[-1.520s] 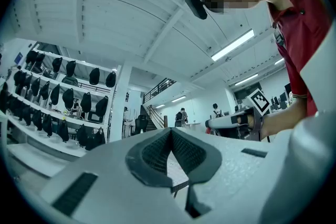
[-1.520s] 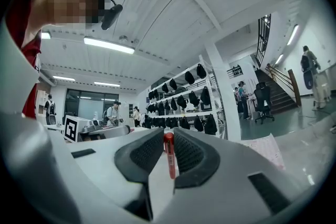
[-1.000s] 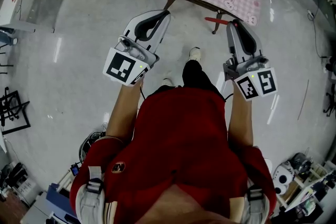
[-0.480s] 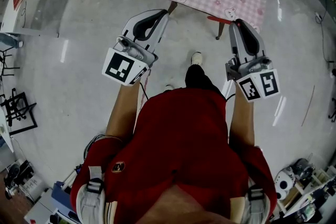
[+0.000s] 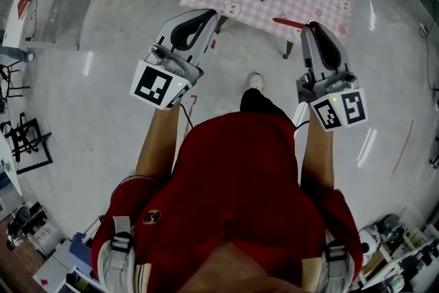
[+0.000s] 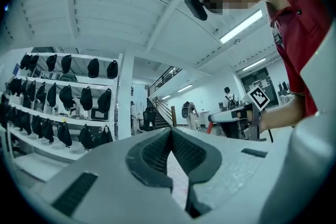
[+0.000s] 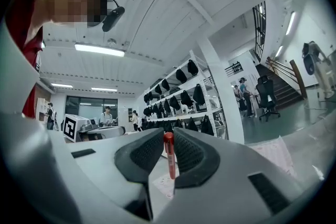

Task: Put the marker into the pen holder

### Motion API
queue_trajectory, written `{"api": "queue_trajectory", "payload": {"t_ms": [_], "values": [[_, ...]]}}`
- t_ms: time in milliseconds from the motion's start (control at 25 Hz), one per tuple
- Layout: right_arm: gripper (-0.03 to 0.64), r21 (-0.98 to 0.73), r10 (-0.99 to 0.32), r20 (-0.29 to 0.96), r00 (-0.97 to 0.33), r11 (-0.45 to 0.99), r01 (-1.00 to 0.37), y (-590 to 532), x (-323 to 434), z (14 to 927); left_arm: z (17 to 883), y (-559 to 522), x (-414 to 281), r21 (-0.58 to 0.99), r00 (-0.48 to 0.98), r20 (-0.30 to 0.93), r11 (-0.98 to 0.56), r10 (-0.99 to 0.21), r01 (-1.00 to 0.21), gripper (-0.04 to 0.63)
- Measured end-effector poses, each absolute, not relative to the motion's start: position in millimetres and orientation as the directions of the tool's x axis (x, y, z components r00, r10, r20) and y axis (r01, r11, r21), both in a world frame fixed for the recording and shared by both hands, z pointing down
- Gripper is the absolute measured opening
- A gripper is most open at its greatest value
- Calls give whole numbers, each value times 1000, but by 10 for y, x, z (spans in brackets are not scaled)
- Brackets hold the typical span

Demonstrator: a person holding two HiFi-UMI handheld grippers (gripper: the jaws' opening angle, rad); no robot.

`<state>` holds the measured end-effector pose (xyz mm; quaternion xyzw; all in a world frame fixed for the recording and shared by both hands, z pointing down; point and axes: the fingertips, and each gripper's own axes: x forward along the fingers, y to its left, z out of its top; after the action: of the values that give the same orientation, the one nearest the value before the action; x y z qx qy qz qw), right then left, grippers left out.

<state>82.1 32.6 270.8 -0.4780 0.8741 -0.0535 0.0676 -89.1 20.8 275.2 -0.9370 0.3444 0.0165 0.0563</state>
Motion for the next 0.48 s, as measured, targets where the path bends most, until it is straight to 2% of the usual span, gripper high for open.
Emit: {"api": "queue_trajectory", "payload": {"t_ms": [480], "values": [[54, -177, -812, -47, -582, 580, -795, -568, 1229, 2849, 2945, -596, -387, -75, 744, -16, -741, -669, -668, 6]]}}
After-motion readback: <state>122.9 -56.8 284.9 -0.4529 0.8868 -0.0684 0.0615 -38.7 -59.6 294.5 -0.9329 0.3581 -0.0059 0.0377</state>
